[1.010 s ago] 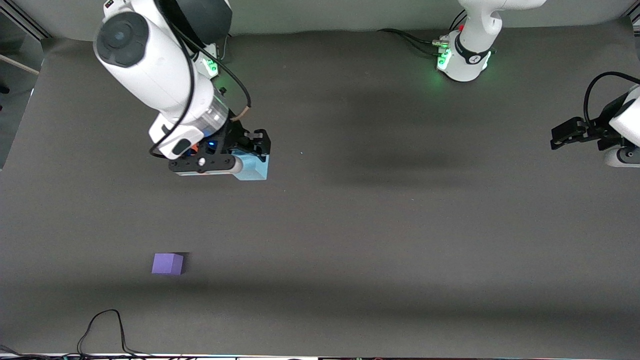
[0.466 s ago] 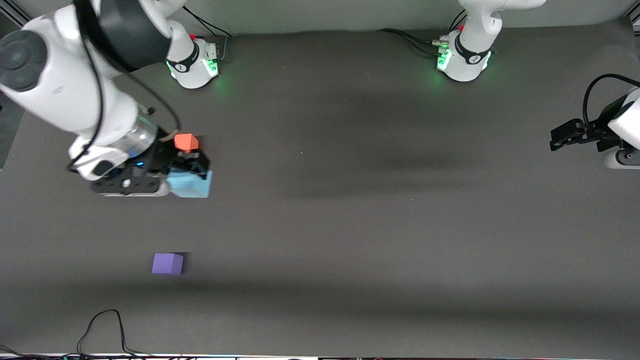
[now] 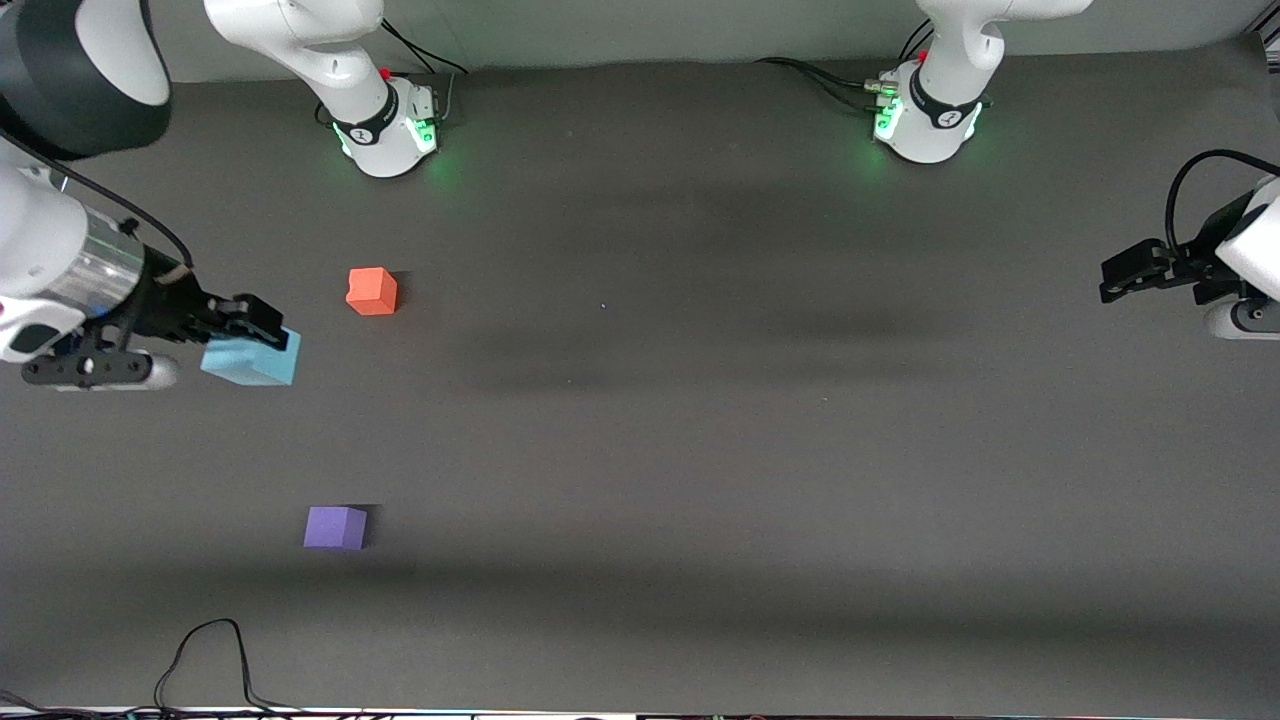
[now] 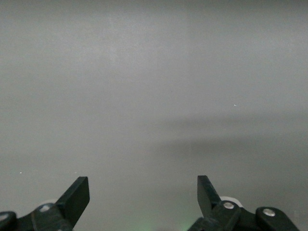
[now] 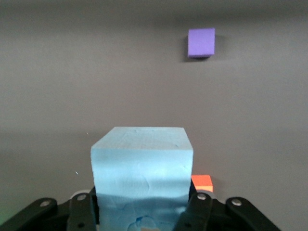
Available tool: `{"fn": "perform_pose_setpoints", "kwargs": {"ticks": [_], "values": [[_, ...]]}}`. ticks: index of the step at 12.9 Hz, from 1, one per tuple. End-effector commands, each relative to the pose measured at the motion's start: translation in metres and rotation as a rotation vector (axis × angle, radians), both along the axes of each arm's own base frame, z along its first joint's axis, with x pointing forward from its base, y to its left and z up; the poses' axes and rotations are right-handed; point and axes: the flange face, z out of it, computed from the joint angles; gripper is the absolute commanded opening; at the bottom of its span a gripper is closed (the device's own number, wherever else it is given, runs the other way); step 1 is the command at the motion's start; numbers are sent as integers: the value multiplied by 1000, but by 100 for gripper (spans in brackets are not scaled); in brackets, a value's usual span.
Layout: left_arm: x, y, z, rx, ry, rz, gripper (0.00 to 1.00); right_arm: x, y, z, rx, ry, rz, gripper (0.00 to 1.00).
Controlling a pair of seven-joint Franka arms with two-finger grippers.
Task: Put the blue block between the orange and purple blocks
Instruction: 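Carry the blue block with the right gripper between orange and purple cubes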
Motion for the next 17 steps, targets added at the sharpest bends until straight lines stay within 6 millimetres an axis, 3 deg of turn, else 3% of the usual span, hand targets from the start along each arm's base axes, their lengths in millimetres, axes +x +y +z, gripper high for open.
{"fn": "perform_pose_setpoints", "kwargs": {"ticks": [1,3,6,8,10,14,17], "values": [[4,1,3,0,-18,-10,100,-28,-9,-24,-27,-8,28,37],[4,1,4,0,-20,-10,100,-29,-31,-50,-27,-10,12,37],[4,1,4,0,-20,-10,100,-28,-49,-118,-14,-36,26,37],[5,0,5,1,-29,-12,100,-25,-49,-175,-15,-52,32,37],[5,1,5,1,-29,-10,100,-28,-48,-250,-16,-34,42,37],[5,0,4,1,-29,-12,100,-31,-50,-371,-21,-66,31,38],[6,0,4,1,-30,-12,100,-32,-55,-401,-29,-83,31,39]]}}
